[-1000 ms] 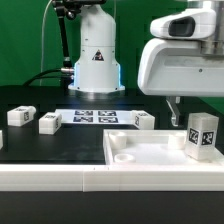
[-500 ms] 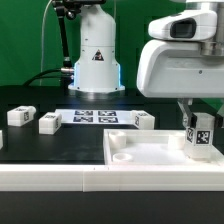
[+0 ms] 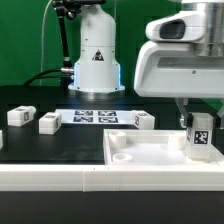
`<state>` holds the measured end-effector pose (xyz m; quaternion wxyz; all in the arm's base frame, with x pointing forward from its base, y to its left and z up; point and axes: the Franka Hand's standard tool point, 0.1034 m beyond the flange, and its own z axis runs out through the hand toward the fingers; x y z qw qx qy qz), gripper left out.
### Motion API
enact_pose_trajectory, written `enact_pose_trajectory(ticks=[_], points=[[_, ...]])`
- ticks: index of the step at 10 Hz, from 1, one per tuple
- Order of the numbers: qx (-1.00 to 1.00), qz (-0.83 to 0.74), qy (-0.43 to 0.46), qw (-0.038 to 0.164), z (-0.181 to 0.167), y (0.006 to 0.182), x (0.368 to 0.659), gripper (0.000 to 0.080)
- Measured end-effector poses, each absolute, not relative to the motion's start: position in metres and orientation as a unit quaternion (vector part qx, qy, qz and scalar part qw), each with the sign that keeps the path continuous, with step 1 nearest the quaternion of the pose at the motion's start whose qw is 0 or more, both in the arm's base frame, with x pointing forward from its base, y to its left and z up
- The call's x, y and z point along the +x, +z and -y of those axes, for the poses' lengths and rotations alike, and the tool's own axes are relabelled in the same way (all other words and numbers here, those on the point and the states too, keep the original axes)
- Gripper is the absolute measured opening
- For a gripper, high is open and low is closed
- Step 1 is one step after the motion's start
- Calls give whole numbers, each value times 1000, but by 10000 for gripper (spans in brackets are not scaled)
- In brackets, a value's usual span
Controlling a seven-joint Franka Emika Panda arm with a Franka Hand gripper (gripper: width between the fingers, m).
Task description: Assemble one leg
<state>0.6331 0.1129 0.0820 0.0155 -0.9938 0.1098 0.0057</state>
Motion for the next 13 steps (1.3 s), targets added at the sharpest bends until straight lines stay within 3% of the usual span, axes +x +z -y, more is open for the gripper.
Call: enact_pose_trajectory(ticks=[6, 10, 12, 13], points=[[-905, -424, 5, 24, -112, 79, 631, 290], [-814, -581, 8, 17, -111, 79, 630, 290], [-809, -587, 7, 17, -112, 79, 630, 290], [-810, -586, 7, 17, -112, 78, 630, 409]])
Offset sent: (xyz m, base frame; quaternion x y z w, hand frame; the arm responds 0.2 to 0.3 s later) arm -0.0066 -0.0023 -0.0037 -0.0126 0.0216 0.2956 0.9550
